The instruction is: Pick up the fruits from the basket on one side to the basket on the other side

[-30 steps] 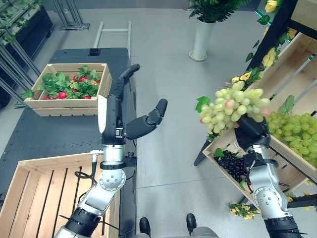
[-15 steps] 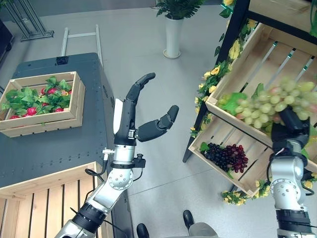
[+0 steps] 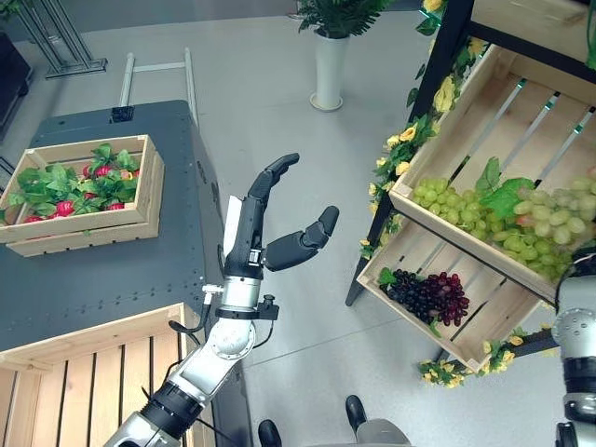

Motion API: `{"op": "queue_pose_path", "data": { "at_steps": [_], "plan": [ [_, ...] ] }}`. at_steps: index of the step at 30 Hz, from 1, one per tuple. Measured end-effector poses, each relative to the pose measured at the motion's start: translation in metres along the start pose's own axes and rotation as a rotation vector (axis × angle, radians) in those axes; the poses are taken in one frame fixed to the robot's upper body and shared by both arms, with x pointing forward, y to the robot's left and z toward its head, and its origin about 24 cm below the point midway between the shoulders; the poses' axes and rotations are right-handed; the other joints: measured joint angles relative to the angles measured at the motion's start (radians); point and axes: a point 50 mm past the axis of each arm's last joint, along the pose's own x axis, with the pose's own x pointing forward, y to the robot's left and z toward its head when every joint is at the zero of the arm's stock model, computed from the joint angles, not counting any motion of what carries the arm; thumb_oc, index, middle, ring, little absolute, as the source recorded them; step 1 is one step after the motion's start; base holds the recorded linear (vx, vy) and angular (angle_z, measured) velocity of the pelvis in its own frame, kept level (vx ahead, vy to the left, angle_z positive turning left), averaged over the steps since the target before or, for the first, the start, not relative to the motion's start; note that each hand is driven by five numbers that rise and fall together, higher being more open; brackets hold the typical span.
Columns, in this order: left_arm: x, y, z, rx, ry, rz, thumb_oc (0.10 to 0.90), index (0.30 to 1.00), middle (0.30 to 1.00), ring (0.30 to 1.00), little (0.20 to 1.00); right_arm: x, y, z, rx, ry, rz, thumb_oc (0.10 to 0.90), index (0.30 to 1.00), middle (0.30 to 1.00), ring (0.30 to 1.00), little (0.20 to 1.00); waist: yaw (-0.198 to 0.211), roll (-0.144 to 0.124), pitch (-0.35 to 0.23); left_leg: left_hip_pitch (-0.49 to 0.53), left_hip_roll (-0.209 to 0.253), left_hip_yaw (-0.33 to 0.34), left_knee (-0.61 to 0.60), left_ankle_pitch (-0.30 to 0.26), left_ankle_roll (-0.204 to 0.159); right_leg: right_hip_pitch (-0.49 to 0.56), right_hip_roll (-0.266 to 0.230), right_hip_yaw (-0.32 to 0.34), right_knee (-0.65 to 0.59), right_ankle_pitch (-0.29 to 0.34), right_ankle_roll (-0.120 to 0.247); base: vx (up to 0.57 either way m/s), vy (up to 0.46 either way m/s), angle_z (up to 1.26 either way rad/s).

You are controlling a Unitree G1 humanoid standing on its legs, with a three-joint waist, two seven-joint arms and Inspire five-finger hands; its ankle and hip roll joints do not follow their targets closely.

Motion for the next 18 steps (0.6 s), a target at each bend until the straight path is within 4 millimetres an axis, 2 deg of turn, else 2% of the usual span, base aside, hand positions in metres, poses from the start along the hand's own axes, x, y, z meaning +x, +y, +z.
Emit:
{"op": "queue_pose_path", "data": {
  "at_steps": [3,5,8,9,10,11,12,14,18],
  "plan": [
    [0.0,-0.003,0.001,-0.005,-0.003,-0.015,0.8,0.9,0.9,0.9,0.9,0.008,-0.009,-0.002,-0.129,-0.036,-0.031,0.4,0.3,0.3,0.3,0.3,0.013,0.0,0.0,-0.003,0.0,-0.01,0.0,0.0,0.0,0.002,-0.003,-0.02,0.0,0.0,0.0,0.0,-0.047,0.1],
    [0.0,-0.006,0.0,-0.017,0.005,-0.031,0.8,0.9,0.9,0.9,0.9,0.016,-0.018,0.001,-0.292,-0.067,-0.035,0.4,0.3,0.3,0.3,0.3,0.022,0.001,0.0,-0.007,-0.002,-0.017,0.0,0.0,0.001,0.002,-0.005,-0.025,0.0,0.0,0.0,-0.01,-0.036,0.1],
    [0.0,-0.006,-0.001,-0.022,0.02,-0.03,0.8,0.9,0.9,0.9,0.9,0.022,-0.02,0.004,-0.449,-0.082,0.006,0.4,0.3,0.3,0.3,0.3,0.023,0.001,0.0,-0.008,-0.001,-0.018,0.0,0.0,0.001,0.002,-0.005,-0.029,0.0,-0.001,-0.001,0.0,-0.022,0.0],
    [0.0,-0.006,-0.002,-0.02,0.028,-0.036,0.8,0.9,0.9,0.9,0.9,0.025,-0.022,0.004,-0.555,-0.079,0.038,0.449,0.373,0.373,0.373,0.373,0.025,0.001,0.0,-0.008,-0.001,-0.021,0.0,0.0,0.0,0.003,-0.005,-0.041,0.0,-0.001,-0.001,0.0,-0.036,0.03],
    [0.0,-0.007,-0.002,-0.023,0.032,-0.044,0.8,0.9,0.9,0.9,0.9,0.028,-0.023,0.004,-0.652,-0.066,0.067,0.769,0.853,0.853,0.853,0.853,0.024,0.001,-0.001,-0.008,-0.001,-0.024,0.0,0.001,0.0,0.004,-0.005,-0.05,0.0,-0.001,-0.001,0.0,-0.031,0.03],
    [0.0,-0.007,-0.002,-0.023,0.033,-0.047,0.8,0.9,0.9,0.9,0.9,0.028,-0.024,0.003,-0.693,-0.062,0.076,0.769,0.853,0.853,0.853,0.853,0.024,0.001,-0.001,-0.008,-0.001,-0.025,0.0,0.001,0.0,0.004,-0.004,-0.051,0.0,-0.001,-0.002,0.0,-0.032,0.05],
    [0.0,-0.007,-0.002,-0.021,0.036,-0.05,0.8,0.9,0.9,0.9,0.9,0.029,-0.025,0.0,-0.795,-0.044,0.108,0.8,0.9,0.9,0.9,0.9,0.023,0.001,-0.001,-0.008,-0.001,-0.027,0.0,0.001,0.0,0.005,-0.004,-0.053,0.0,-0.001,-0.002,0.0,-0.034,0.02],
    [0.002,-0.007,-0.004,-0.009,0.051,-0.053,0.8,0.9,0.9,0.9,0.9,0.029,-0.022,-0.007,-0.908,-0.009,0.163,0.8,0.9,0.9,0.9,0.9,0.021,0.001,-0.001,-0.008,-0.001,-0.054,0.0,0.0,0.0,0.006,-0.004,-0.054,0.0,-0.001,-0.002,0.0,-0.02,0.01],
    [0.004,-0.008,-0.004,0.0,0.055,-0.06,0.8,0.9,0.9,0.9,0.9,0.033,-0.009,-0.002,-1.001,-0.003,0.221,0.8,0.9,0.9,0.9,0.9,0.011,0.001,-0.001,-0.006,-0.001,-0.063,0.0,0.001,0.0,0.013,-0.005,-0.069,0.0,-0.001,-0.002,0.0,-0.017,0.06]
  ]
}}
